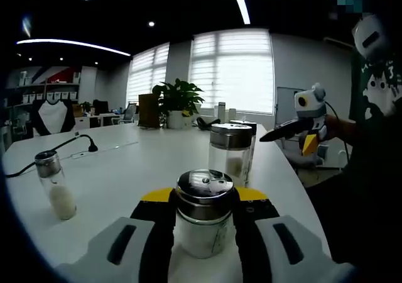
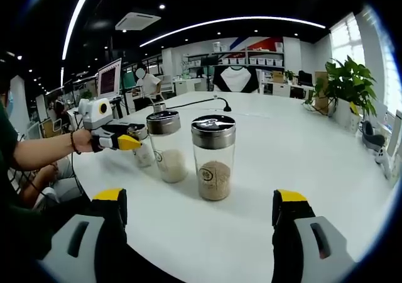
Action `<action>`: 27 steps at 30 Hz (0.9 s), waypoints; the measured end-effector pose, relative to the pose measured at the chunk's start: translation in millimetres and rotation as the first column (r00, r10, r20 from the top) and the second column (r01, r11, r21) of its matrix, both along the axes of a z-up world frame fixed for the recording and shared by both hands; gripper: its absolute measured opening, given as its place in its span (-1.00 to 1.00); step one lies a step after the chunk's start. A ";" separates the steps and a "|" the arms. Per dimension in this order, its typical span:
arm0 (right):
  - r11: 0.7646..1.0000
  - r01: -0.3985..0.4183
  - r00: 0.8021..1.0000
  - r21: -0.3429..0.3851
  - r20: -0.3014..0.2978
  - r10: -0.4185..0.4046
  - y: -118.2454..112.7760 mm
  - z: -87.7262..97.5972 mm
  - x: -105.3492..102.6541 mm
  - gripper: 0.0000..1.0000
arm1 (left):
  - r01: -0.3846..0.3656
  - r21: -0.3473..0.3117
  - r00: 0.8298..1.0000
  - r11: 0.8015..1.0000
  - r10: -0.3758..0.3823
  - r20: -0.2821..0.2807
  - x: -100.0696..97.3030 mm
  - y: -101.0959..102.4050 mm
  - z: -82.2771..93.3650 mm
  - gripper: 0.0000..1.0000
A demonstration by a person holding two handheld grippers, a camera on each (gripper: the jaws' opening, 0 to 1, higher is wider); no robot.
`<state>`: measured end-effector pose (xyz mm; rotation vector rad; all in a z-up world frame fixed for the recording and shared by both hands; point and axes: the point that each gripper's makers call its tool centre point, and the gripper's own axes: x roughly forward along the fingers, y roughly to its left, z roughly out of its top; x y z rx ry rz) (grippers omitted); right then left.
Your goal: Rotate the seasoning bottle until the label or dispensing opening points toward the visible target arrow and the bottle remains upright within the marked orientation range
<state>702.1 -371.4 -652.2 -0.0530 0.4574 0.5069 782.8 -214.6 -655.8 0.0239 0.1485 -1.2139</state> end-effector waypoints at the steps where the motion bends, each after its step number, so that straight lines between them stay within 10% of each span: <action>1: 1.000 0.001 1.000 0.001 0.000 -0.001 -0.2 0.1 0.2 0.97 | -0.004 -0.001 1.000 1.000 0.004 0.001 0.7 0.5 0.4 -0.22; 14: 1.000 0.004 1.000 0.004 -0.001 -0.004 -1.0 -0.9 -0.8 0.97 | -0.163 -0.010 0.986 0.987 0.163 0.028 1.0 24.6 8.8 0.13; 27: 1.000 -0.004 1.000 0.008 -0.006 0.004 3.6 -4.3 3.3 0.97 | -0.282 -0.084 0.957 0.956 0.286 0.042 -40.0 50.0 30.8 0.20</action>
